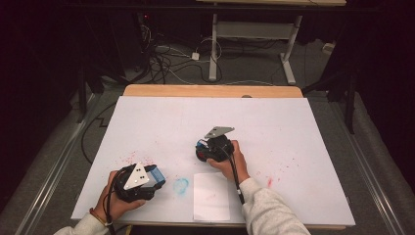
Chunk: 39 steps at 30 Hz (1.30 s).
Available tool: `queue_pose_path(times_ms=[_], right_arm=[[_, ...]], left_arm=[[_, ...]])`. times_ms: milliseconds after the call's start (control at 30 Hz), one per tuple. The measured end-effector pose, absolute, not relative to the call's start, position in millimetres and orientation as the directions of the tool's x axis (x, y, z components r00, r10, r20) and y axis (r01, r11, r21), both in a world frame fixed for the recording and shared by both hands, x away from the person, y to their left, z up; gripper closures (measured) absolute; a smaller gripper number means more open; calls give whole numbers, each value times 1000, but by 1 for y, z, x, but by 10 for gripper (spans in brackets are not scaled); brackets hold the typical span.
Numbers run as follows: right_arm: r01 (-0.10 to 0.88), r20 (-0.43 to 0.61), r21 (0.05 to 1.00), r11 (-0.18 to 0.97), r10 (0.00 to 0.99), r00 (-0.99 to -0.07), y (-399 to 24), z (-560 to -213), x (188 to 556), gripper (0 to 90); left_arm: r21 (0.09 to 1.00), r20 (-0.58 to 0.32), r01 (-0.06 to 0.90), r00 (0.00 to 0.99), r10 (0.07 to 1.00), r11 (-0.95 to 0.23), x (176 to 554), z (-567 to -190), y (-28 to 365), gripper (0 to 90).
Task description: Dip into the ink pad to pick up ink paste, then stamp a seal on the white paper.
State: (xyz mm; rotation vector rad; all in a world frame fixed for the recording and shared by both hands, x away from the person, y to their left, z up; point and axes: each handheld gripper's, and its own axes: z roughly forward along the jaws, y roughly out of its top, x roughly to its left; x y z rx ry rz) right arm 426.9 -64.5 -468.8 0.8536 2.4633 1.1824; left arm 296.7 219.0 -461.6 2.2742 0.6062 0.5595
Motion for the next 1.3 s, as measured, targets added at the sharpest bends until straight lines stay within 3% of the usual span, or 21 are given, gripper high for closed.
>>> queue_pose_path(times_ms=[300, 1300], right_arm=[[381, -13, 773, 507, 613, -790, -65, -464, 424, 697], [301, -7, 887, 349, 664, -747, -119, -397, 390, 696]], left_arm=[[728, 206, 264, 795, 570, -633, 301, -462, 221, 390], [722, 212, 262, 798, 565, -641, 299, -463, 217, 390]])
